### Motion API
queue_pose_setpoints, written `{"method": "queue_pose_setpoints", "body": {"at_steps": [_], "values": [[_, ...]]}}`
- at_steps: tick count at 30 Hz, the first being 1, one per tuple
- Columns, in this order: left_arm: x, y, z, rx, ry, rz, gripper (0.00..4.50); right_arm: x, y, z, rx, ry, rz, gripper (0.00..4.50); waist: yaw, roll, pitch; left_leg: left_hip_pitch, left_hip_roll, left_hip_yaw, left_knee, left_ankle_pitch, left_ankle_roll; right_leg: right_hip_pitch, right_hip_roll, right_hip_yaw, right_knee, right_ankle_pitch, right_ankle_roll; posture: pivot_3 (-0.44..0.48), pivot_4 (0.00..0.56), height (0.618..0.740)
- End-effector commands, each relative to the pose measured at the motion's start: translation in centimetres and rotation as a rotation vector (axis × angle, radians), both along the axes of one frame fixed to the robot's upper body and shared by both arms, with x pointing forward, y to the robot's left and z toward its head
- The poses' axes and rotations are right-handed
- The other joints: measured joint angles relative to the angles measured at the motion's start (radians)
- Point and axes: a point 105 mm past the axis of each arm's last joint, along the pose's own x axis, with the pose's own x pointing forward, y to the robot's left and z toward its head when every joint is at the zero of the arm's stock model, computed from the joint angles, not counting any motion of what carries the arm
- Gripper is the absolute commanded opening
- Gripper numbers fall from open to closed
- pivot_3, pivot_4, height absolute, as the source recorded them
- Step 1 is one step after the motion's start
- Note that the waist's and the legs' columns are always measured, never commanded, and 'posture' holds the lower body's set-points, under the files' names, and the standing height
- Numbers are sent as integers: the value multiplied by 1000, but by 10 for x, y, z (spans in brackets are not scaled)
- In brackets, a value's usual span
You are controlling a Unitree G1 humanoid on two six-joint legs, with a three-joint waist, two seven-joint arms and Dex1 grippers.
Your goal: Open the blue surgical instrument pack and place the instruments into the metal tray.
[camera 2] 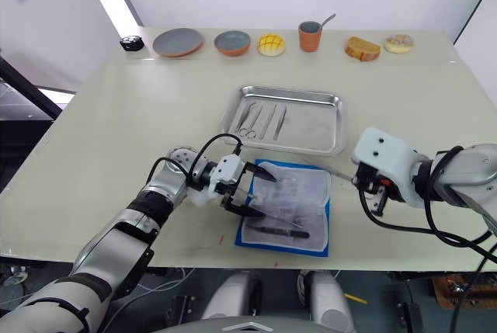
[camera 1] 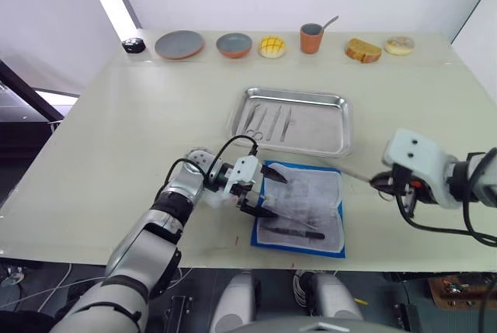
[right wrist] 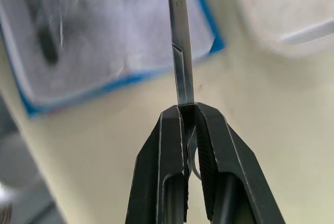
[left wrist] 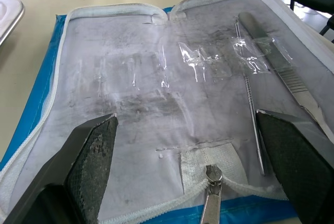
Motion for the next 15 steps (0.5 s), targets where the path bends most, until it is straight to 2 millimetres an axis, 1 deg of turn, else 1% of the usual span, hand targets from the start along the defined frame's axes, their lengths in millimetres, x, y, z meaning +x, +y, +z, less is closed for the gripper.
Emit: {"method": "queue_pose_setpoints", "body": {"at_steps": [1,2,4,5,8,10,15], "values": [[-14,12,-26,104,85,-16,4500,26,11,10,159,-132,-89,52,-2,-1,0,0,0,0,0,0,0,0,0,0,0,0,0,0,150,740],[-14,12,-26,102,85,-12,4500,31,16,11,200,-150,-107,52,-1,1,1,0,0,0,0,0,0,0,1,1,0,0,0,0,150,740],[-14,12,-26,98,84,-6,4500,45,29,19,318,-194,-159,52,-1,1,1,-1,-1,0,0,0,0,-1,0,1,0,0,0,0,150,740],[-14,12,-25,95,85,-2,4500,51,35,19,347,-192,-179,52,-3,1,1,-1,-1,0,0,0,0,-1,1,1,0,0,0,0,150,740],[-14,12,-25,90,84,7,4500,67,45,17,330,-197,-257,52,-5,3,1,-1,-1,0,-1,0,0,-2,1,1,1,0,0,0,150,740],[-14,13,-24,88,83,15,4500,81,50,17,371,-181,-337,52,-4,2,1,-2,-1,-1,-1,0,0,-3,1,0,1,0,-1,0,150,740],[-16,14,-25,83,84,25,4500,103,65,13,404,-167,-449,52,-8,3,1,-6,-2,0,-1,0,0,-7,1,1,2,0,-1,0,150,740]]}}
